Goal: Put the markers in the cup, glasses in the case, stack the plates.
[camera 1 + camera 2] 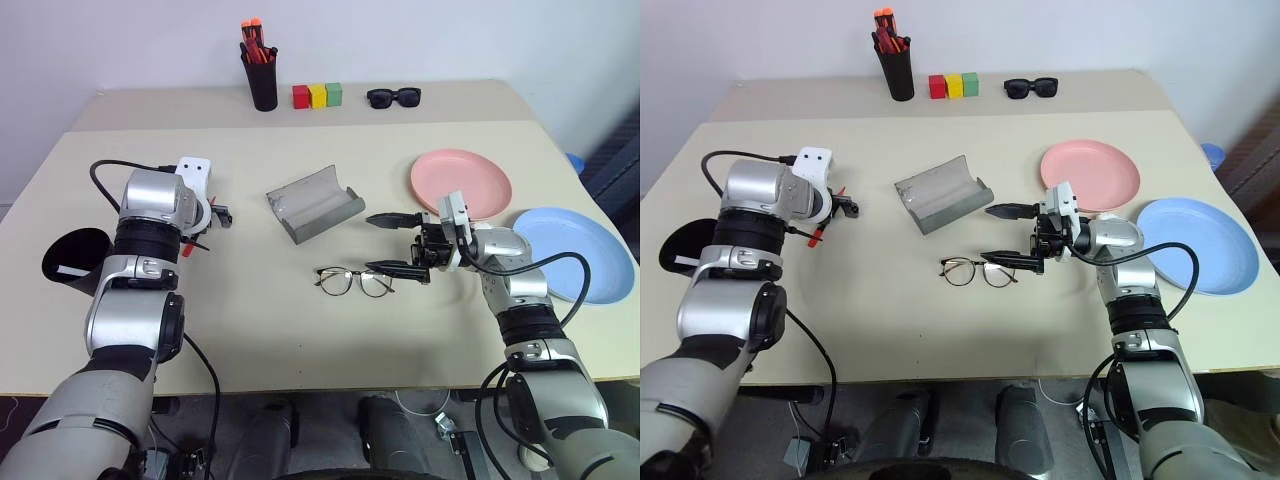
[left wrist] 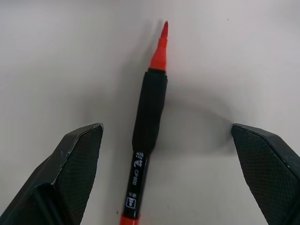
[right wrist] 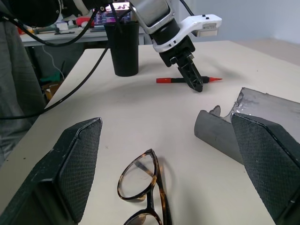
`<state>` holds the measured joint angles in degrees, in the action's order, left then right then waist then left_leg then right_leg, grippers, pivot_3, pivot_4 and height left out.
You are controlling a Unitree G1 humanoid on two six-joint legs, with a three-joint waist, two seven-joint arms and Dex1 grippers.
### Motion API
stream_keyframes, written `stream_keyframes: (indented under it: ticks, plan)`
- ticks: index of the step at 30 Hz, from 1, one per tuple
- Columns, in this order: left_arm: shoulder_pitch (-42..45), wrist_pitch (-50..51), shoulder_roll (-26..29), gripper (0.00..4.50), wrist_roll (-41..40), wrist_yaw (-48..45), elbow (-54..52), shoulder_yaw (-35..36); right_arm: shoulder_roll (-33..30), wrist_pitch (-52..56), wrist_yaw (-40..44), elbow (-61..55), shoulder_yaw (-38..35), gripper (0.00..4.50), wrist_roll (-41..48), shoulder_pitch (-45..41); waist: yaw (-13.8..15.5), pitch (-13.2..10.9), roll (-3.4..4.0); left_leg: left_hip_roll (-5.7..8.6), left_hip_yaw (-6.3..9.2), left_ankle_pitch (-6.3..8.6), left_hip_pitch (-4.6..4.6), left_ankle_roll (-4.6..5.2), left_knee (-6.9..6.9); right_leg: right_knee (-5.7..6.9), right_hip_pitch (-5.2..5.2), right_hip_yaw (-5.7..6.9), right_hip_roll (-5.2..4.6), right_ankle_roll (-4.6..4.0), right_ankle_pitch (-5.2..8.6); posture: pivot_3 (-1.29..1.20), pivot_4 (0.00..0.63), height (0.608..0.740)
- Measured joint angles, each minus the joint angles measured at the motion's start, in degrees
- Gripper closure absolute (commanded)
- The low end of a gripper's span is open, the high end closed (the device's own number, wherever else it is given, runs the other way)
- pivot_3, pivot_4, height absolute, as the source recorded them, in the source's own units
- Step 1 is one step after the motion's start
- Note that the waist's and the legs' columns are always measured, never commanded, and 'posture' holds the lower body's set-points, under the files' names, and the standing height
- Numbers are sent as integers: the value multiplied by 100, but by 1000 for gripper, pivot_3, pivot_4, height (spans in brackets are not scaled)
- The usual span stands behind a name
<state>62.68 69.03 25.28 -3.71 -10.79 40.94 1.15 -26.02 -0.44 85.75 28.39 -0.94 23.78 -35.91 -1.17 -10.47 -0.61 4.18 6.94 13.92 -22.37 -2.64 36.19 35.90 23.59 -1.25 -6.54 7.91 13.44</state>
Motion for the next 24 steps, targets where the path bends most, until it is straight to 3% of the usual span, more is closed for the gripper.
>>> stream_keyframes:
  ticks: [1, 4, 11, 19, 24]
  plan:
    - [34, -75, 5, 28, 24, -11, 99, -21, 0, -2, 0, 0, 0, 0, 0, 1, -1, 0, 0, 0, 0, 0, 1, 0, 1, 3, 0, 0, 0, 0, 0, 0, 150, 740]
    - [144, -235, 18, 882, 67, -37, 390, -31, -1, -5, 0, 0, -2, 0, 1, 15, -5, 0, 0, 0, 0, 1, 2, 2, 2, 9, 2, 0, 0, 0, 0, 0, 150, 740]
    - [280, -345, 62, 4384, 122, -46, 784, -58, -17, -4, -17, -2, -7, 0, 2, 69, -50, 0, 0, 0, 0, 1, 2, 3, 1, 13, 5, 0, 0, 0, 0, 0, 150, 740]
    - [159, -189, 62, 4477, 31, 3, 459, 308, -31, -1, -97, -5, -8, 0, 2, 73, -134, 0, -1, -1, 3, 1, 0, 3, 0, 19, 8, 0, 0, 1, 0, 0, 150, 740]
    - [-780, -813, -328, 4477, -282, 62, -1665, 708, -33, 0, -133, -19, -8, 0, 1, 71, -122, -2, -3, -1, 2, -15, -5, -25, 3, 19, 13, -3, -7, -1, 0, 0, 150, 740]
